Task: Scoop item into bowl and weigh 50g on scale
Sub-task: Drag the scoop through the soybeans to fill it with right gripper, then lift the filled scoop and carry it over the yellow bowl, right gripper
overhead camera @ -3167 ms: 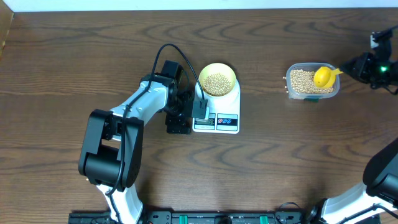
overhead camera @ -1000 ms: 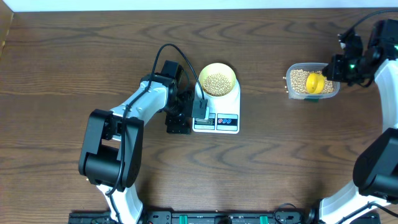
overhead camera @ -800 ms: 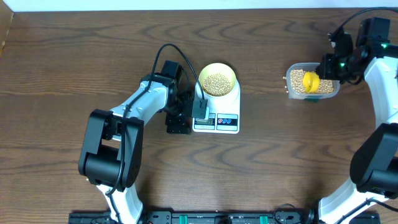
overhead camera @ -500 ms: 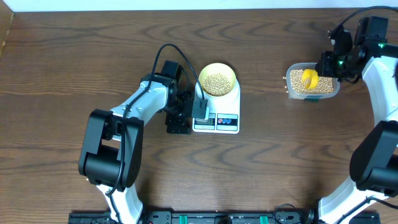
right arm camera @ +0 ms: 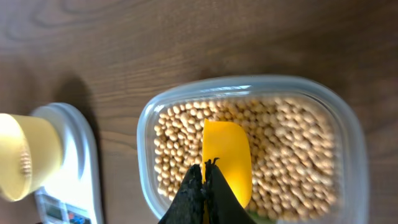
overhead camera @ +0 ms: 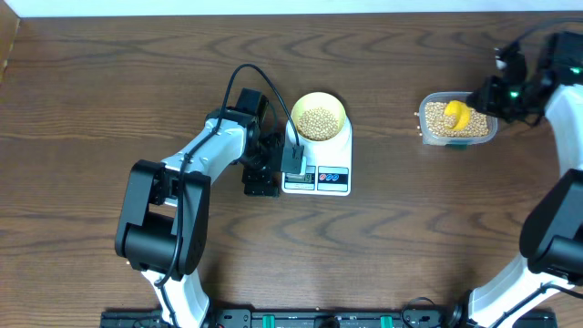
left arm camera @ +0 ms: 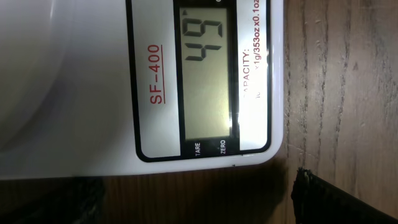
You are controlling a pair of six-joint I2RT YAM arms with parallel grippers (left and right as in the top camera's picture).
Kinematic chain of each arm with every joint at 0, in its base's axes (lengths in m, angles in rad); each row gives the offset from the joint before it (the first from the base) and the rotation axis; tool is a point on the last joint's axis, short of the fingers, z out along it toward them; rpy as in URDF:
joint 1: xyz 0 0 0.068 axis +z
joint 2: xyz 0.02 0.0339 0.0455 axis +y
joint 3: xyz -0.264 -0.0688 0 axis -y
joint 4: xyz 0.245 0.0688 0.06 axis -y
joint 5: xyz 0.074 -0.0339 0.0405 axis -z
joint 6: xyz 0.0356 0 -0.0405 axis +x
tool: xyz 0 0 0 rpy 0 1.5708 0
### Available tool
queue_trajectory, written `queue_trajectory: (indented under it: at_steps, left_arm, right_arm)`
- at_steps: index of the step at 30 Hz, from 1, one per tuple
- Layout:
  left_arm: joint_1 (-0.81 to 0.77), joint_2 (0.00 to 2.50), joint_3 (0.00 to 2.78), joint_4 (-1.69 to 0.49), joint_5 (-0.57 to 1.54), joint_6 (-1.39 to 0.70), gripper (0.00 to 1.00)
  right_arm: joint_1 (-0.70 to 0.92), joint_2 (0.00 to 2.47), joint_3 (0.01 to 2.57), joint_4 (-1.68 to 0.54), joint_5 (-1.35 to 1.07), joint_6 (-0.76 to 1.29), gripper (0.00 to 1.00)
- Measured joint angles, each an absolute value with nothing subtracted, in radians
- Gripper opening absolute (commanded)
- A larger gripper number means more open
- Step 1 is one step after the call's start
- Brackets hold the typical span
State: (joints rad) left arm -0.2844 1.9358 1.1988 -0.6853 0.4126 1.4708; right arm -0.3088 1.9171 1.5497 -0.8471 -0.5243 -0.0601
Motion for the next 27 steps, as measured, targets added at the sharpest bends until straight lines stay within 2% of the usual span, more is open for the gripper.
queue_trajectory:
  at_steps: [15,20,27]
  left_arm:
    - [-0.284,1.936,1.199,-0.685,0.413,1.471,0.98]
    - [-0.284,1.936,1.199,-0.685,0.413,1.471,0.98]
    - [-0.284,1.936,1.199,-0.685,0.413,1.471,0.98]
  right_arm:
    - [-0.487,1.916,1.550,-0.923,-0.835,-0.063,0.01]
    - [-0.493,1.916,1.550,-0.921,-0.991,-0.083,0.01]
    - [-0.438,1.916,1.550,-0.903,-1.075,-0.105,0.01]
